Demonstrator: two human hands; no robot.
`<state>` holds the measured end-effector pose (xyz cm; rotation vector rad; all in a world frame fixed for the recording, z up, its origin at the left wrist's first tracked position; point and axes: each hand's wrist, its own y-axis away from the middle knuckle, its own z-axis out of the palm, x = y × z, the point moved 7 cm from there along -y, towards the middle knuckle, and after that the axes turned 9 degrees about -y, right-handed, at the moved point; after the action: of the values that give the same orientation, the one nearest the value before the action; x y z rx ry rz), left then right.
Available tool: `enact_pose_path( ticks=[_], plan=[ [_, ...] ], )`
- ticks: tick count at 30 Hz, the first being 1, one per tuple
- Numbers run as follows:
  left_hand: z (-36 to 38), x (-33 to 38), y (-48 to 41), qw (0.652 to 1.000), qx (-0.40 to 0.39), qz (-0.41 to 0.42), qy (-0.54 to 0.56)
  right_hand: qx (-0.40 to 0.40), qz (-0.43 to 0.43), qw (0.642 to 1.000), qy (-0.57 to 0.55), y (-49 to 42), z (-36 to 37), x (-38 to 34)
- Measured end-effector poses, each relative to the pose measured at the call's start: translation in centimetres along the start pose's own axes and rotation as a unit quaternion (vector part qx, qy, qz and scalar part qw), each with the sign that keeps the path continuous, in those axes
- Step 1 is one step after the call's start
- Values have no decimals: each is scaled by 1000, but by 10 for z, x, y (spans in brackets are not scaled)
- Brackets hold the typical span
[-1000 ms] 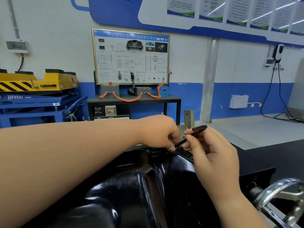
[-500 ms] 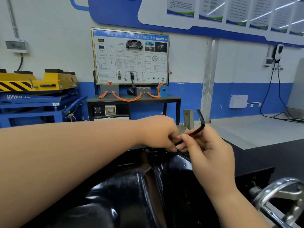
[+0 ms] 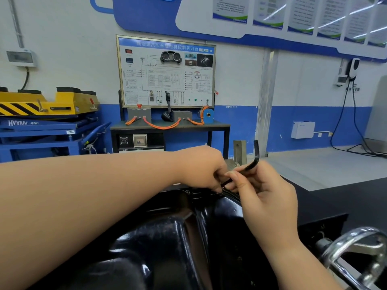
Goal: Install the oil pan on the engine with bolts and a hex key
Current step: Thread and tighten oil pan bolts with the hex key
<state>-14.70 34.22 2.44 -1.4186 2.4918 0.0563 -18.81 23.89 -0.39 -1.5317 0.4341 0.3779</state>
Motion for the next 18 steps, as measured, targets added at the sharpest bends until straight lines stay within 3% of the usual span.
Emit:
enact_pose_path(
  ticks=[18],
  plan=[
    [0, -4, 2, 999, -10, 4, 35, -34, -60, 994, 87, 0, 4, -11]
  ],
)
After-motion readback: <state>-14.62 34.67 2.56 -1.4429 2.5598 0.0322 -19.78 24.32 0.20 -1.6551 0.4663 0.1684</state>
